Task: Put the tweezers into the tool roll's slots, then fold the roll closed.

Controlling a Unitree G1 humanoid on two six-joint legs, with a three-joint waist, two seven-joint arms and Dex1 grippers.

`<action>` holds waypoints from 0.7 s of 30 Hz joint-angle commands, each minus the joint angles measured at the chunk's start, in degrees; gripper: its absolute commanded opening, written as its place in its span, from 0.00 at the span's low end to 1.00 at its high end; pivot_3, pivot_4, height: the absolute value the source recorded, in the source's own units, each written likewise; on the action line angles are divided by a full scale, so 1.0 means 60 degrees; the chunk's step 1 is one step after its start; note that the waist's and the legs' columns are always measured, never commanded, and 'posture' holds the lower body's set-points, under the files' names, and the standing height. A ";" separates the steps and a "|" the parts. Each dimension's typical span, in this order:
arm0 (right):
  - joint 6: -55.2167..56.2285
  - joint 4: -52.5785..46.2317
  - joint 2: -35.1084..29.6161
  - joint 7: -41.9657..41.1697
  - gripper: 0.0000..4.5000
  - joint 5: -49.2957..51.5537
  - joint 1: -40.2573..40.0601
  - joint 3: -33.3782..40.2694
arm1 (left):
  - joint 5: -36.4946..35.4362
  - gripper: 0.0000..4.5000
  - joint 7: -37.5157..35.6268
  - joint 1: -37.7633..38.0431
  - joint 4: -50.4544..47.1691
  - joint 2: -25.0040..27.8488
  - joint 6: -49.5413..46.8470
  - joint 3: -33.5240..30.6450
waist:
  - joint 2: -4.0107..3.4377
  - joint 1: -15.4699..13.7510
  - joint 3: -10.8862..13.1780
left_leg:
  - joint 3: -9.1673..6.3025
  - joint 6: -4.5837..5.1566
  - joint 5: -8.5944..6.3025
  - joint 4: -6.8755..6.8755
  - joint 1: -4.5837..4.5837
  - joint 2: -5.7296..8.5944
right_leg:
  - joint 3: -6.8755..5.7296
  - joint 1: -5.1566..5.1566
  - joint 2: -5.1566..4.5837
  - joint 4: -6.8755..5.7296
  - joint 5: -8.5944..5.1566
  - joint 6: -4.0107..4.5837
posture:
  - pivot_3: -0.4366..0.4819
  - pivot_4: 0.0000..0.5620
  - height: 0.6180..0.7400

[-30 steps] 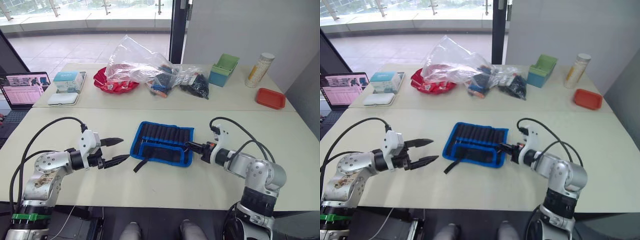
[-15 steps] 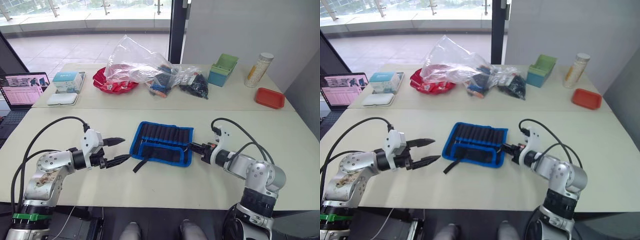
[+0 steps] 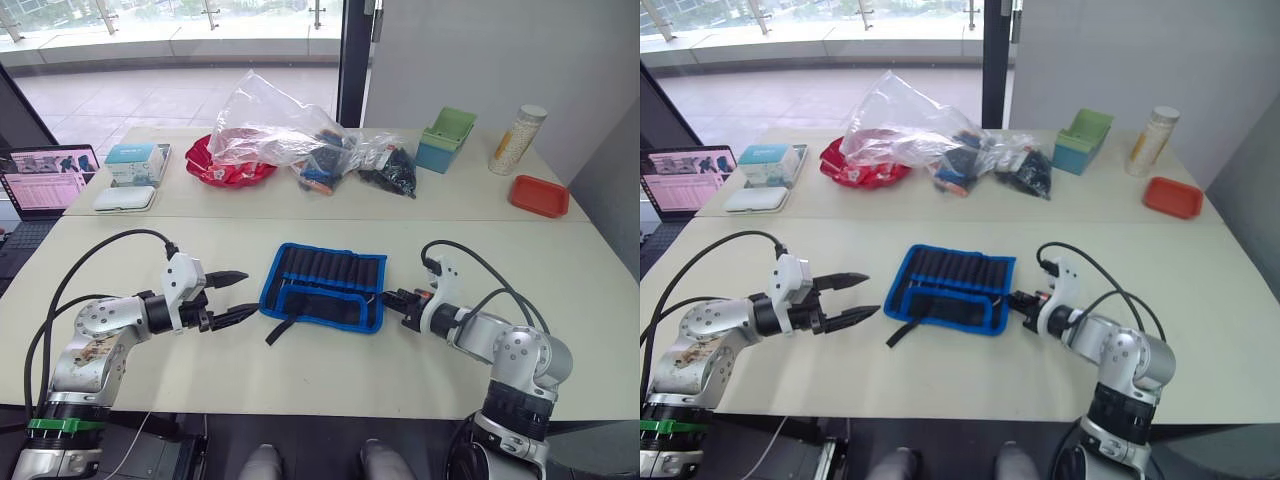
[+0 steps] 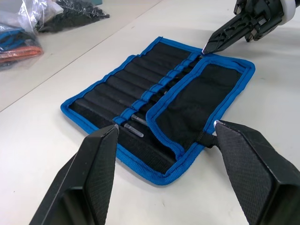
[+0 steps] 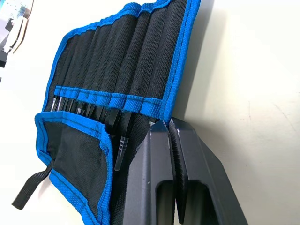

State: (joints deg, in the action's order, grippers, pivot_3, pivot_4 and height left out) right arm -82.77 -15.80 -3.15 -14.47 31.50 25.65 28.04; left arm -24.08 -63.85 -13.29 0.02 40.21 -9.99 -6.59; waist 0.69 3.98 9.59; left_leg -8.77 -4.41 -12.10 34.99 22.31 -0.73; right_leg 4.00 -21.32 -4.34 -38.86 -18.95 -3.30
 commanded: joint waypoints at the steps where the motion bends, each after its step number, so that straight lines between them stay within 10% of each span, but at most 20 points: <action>1: -0.0024 -0.0615 0.0166 0.0054 0.01 0.0696 0.0372 0.0736 | 0.0043 0.77 -0.0067 -0.0125 -0.0023 0.0072 0.0216 -0.0043 | -0.0002 0.0001 0.0001 | 0.0000 0.0000 0.0000 0.0000 0.0001 0.0000 | 0.0000 0.0000 -0.0001 0.0000 0.0000 0.0000 | 0.48 0.27 1.00; 9: -0.1565 -0.1522 0.0603 0.0270 0.01 0.1783 0.1640 0.1593 | 0.0106 0.77 -0.0181 -0.0062 0.0107 0.0030 0.0345 0.0016 | -0.0027 0.0016 0.0019 | 0.0001 0.0000 0.0000 -0.0006 0.0002 -0.0001 | 0.0001 -0.0008 0.0000 -0.0005 0.0000 0.0000 | 0.48 0.27 1.00; 21: -0.1014 -0.1709 0.1412 0.2211 0.01 0.0223 0.2194 -0.1250 | 0.0149 0.77 -0.0288 -0.0053 0.0168 0.0053 0.0410 0.0066 | -0.0031 0.0029 0.0021 | 0.0005 -0.0002 0.0002 -0.0006 0.0017 -0.0001 | 0.0003 -0.0046 -0.0001 -0.0025 0.0001 0.0002 | 0.48 0.27 1.00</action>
State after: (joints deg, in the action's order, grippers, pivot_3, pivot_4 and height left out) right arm -91.09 -25.24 4.86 -2.38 34.08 38.14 22.69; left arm -22.79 -65.32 -13.27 1.42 40.18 -8.56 -5.64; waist 0.50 4.16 9.71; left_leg -8.73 -4.43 -12.08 34.96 22.45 -0.74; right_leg 4.02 -21.64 -4.35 -39.02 -18.95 -3.28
